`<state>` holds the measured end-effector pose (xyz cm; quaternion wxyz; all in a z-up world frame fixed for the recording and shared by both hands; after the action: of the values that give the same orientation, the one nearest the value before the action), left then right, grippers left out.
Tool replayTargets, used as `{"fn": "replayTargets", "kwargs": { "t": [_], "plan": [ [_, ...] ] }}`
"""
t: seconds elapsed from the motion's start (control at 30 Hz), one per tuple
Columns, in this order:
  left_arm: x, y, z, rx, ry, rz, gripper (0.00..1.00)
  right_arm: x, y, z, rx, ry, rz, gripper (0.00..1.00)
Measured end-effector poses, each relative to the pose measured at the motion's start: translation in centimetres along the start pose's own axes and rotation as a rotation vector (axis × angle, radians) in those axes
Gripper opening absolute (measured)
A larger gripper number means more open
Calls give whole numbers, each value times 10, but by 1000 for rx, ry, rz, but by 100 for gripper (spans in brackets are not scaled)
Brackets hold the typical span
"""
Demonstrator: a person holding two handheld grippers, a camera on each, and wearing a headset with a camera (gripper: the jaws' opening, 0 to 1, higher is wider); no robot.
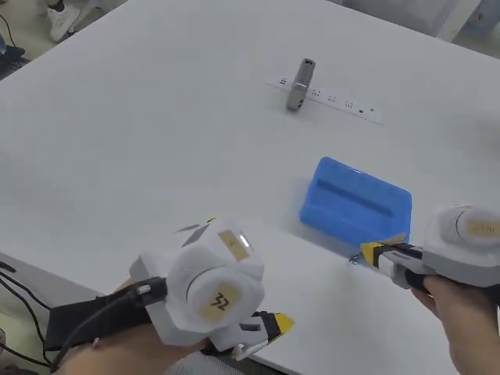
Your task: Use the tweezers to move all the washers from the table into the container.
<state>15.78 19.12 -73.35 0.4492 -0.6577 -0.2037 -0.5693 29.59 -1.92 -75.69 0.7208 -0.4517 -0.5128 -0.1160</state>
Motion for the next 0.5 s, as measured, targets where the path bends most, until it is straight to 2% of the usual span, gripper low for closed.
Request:
{"fn": "replayTargets", "kwargs": {
  "t": [0.13, 0.27, 0.4, 0.5],
  "plan": [
    [0, 0, 0, -2, 1, 1, 86, 0, 2, 1, -3, 6, 2, 3],
    [0, 0, 0, -4, 1, 2, 86, -2, 1, 4, -25, -24, -11, 3],
    [0, 0, -1, -10, -2, 0, 87, -3, 0, 4, -30, -13, -5, 2],
    [1, 0, -1, -13, -3, -3, 87, 3, -6, 6, -23, 7, -37, 2]
  ]
}}
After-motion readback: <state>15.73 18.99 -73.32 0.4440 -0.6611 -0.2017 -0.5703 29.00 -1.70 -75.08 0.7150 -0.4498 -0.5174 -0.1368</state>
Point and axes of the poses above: the centre of the closed fingertips' face, and the gripper's own axes: y roughly forward along the fingers, z roughly to its left, x roughly out of its top, the point moved 9 cm from there along -y, roughly backward along the fingers, and after that the axes turned 14 degrees about -z, right-handed, at the moved point
